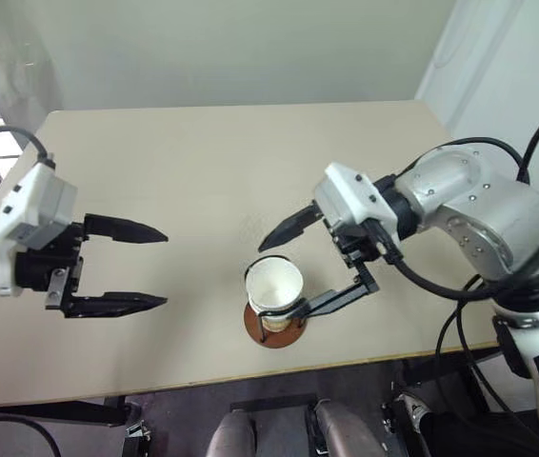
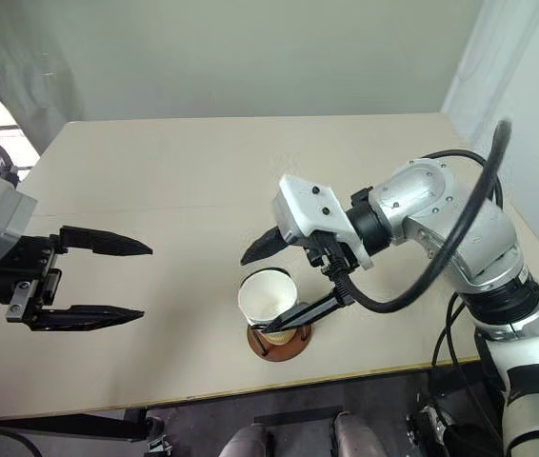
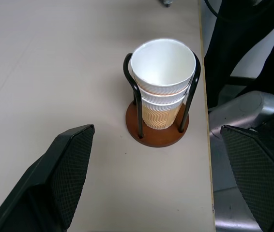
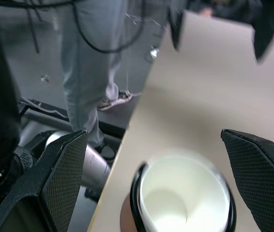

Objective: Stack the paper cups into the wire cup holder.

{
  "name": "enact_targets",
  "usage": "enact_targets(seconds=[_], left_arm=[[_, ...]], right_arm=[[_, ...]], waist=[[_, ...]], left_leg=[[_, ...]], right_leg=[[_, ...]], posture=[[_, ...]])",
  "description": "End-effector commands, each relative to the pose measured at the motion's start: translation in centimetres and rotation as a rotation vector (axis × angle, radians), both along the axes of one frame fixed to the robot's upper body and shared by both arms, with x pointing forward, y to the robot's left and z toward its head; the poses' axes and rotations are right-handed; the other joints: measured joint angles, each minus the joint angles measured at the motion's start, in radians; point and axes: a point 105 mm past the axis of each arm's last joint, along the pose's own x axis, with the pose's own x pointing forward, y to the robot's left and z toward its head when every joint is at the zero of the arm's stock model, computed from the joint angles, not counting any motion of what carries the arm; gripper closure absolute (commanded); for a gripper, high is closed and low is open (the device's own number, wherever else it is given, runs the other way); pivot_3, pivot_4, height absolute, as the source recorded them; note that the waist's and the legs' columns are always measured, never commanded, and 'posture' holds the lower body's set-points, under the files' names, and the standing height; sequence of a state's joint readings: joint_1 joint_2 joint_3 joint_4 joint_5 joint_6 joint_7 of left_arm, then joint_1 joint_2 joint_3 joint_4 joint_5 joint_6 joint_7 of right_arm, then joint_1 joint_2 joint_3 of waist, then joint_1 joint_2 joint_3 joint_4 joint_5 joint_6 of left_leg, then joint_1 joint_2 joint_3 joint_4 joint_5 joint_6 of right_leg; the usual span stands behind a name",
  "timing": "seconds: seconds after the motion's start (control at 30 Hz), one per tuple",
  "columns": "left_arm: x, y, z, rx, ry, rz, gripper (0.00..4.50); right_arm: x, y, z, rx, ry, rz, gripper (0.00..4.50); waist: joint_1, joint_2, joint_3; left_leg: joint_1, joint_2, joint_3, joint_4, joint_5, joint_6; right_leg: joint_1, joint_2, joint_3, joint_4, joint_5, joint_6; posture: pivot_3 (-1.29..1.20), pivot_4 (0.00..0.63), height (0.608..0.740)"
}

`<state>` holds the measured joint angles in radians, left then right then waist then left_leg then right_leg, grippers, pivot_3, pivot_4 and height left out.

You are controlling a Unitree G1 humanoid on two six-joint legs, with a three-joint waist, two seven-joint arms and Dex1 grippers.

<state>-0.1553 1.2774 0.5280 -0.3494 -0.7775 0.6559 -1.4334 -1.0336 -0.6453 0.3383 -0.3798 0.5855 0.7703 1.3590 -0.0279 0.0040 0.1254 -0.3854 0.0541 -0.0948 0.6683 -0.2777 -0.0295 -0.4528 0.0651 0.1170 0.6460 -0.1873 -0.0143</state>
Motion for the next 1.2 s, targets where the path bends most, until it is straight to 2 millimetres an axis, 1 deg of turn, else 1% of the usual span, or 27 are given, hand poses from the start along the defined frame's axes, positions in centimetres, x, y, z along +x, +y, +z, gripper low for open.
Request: enact_targets(seconds=[0.03,0.1,0.17,0.2,0.23,0.3,0.33,0.4,0.43,0.5,0.57,0.63,0.73,0.8,0.9,1.0,1.13,1.2], left_arm=[[0.0,0.0,0.6,0.020,-0.036,-0.004,0.00],[0.0,0.0,0.6,0.022,-0.038,0.000,0.00],[-0.1,0.2,0.7,0.025,-0.043,0.006,0.00],[-0.1,0.3,0.9,0.026,-0.049,0.013,0.00],[-0.2,0.5,1.0,0.027,-0.052,0.018,0.00],[-0.3,0.7,1.2,0.029,-0.058,0.027,0.00],[-0.4,0.8,1.2,0.027,-0.061,0.032,0.00],[-0.7,0.9,1.4,0.020,-0.070,0.041,0.00],[-0.8,0.9,1.4,0.018,-0.071,0.044,0.00],[-1.0,1.1,1.4,0.014,-0.072,0.053,0.00],[-1.1,1.2,1.4,0.013,-0.073,0.060,0.00],[-1.2,1.3,1.6,0.011,-0.078,0.068,0.00],[-1.2,1.5,1.8,0.010,-0.084,0.076,0.00],[-1.3,1.6,1.8,0.008,-0.085,0.081,0.00],[-1.3,1.7,1.9,0.002,-0.087,0.088,0.00],[-1.2,1.9,1.9,-0.017,-0.082,0.100,0.00],[-1.3,2.4,2.4,-0.080,-0.077,0.116,0.00],[-1.3,2.7,2.3,-0.088,-0.074,0.128,0.00]], right_arm=[[0.7,-0.3,1.1,0.013,-0.110,-0.018,0.03],[2.2,-1.2,1.6,0.007,-0.177,-0.068,0.03],[3.4,-2.6,3.1,0.022,-0.189,-0.127,0.03],[3.5,-4.1,4.0,0.032,-0.172,-0.139,0.03],[3.4,-5.1,4.6,0.038,-0.160,-0.142,0.03],[3.1,-7.2,5.4,0.051,-0.130,-0.148,0.03],[3.3,-8.5,5.7,0.057,-0.119,-0.181,0.03],[4.2,-11.5,5.8,0.068,-0.114,-0.278,0.03],[4.3,-12.3,5.8,0.070,-0.115,-0.304,0.03],[5.1,-14.5,5.2,0.064,-0.126,-0.396,0.03],[5.7,-16.0,5.2,0.089,-0.120,-0.470,0.03],[5.8,-17.1,5.2,0.109,-0.124,-0.502,0.03],[5.5,-18.3,4.7,0.114,-0.122,-0.526,0.03],[5.3,-18.6,4.4,0.111,-0.119,-0.528,0.03],[4.6,-18.2,4.2,0.131,-0.105,-0.492,0.03],[4.5,-17.8,4.2,0.137,-0.099,-0.470,0.03],[4.2,-17.5,4.5,0.161,-0.084,-0.443,0.03],[4.1,-17.3,4.7,0.172,-0.076,-0.433,0.03]], waist=[[0.000,0.000,0.000],[0.000,0.000,0.000],[0.000,0.000,0.000],[0.000,0.000,0.000],[0.003,0.000,0.000],[0.008,0.000,0.000],[0.008,0.000,0.000],[0.009,-0.002,-0.001],[0.009,-0.002,-0.001],[0.010,-0.002,-0.001],[0.010,-0.002,-0.001],[0.010,-0.002,-0.001],[0.010,-0.002,-0.001],[0.010,-0.002,-0.001],[0.008,-0.002,-0.001],[0.008,-0.001,-0.001],[0.007,-0.001,-0.001],[0.007,-0.001,-0.001]], left_leg=[[0.000,0.000,0.000,0.000,0.000,0.000],[0.000,0.000,0.000,0.000,0.000,0.000],[0.000,0.000,0.000,0.001,0.000,0.000],[0.000,0.000,0.000,0.001,0.000,0.000],[-0.001,0.000,0.000,0.001,0.000,0.000],[-0.002,0.000,0.000,0.000,-0.001,0.000],[-0.002,0.000,0.000,0.000,-0.001,0.000],[-0.002,0.000,0.000,0.000,-0.001,-0.001],[-0.002,0.000,0.000,0.000,-0.001,-0.001],[-0.001,0.000,0.000,0.001,-0.001,-0.001],[0.000,0.000,0.000,0.002,-0.001,-0.001],[0.000,0.000,0.000,0.002,-0.001,-0.001],[0.001,0.000,0.000,0.001,-0.001,0.000],[0.002,0.000,0.000,0.001,-0.001,0.000],[0.002,0.000,0.000,0.002,-0.001,0.000],[0.002,0.000,0.000,0.004,-0.001,0.000],[0.002,0.000,-0.001,0.005,-0.001,0.000],[0.002,0.000,-0.001,0.005,-0.001,0.000]], right_leg=[[0.000,0.000,0.000,0.000,0.000,0.000],[0.000,0.000,0.000,0.000,0.000,0.000],[0.000,-0.001,0.000,0.000,0.000,-0.001],[0.000,-0.001,0.000,0.000,0.001,-0.001],[0.000,-0.001,0.000,0.000,0.001,-0.001],[0.000,-0.001,0.000,0.000,0.001,-0.001],[0.000,-0.001,0.000,-0.001,0.000,-0.001],[0.000,0.000,0.000,-0.001,0.000,-0.002],[0.000,0.000,0.000,-0.001,0.000,-0.002],[0.001,0.000,0.000,-0.001,0.000,-0.002],[0.001,0.000,0.000,-0.001,0.000,-0.001],[0.001,0.000,0.001,-0.001,0.000,0.000],[0.002,0.000,0.001,0.000,0.001,0.001],[0.003,0.000,0.000,0.000,0.001,0.001],[0.004,0.000,0.001,0.000,0.002,0.002],[0.004,0.000,0.001,0.000,0.003,0.003],[0.005,0.000,0.001,0.000,0.003,0.003],[0.005,0.000,0.001,0.000,0.003,0.003]], posture=[[0.00,0.150,0.740],[0.00,0.150,0.740],[0.00,0.150,0.740],[0.00,0.150,0.740],[0.00,0.150,0.740],[0.00,0.150,0.740],[0.00,0.150,0.740],[0.00,0.150,0.740],[0.00,0.150,0.740],[0.00,0.150,0.740],[0.00,0.150,0.740],[0.00,0.150,0.740],[0.00,0.150,0.740],[0.00,0.150,0.740],[0.00,0.150,0.740],[0.00,0.150,0.740],[0.00,0.150,0.740],[0.00,0.150,0.740]])
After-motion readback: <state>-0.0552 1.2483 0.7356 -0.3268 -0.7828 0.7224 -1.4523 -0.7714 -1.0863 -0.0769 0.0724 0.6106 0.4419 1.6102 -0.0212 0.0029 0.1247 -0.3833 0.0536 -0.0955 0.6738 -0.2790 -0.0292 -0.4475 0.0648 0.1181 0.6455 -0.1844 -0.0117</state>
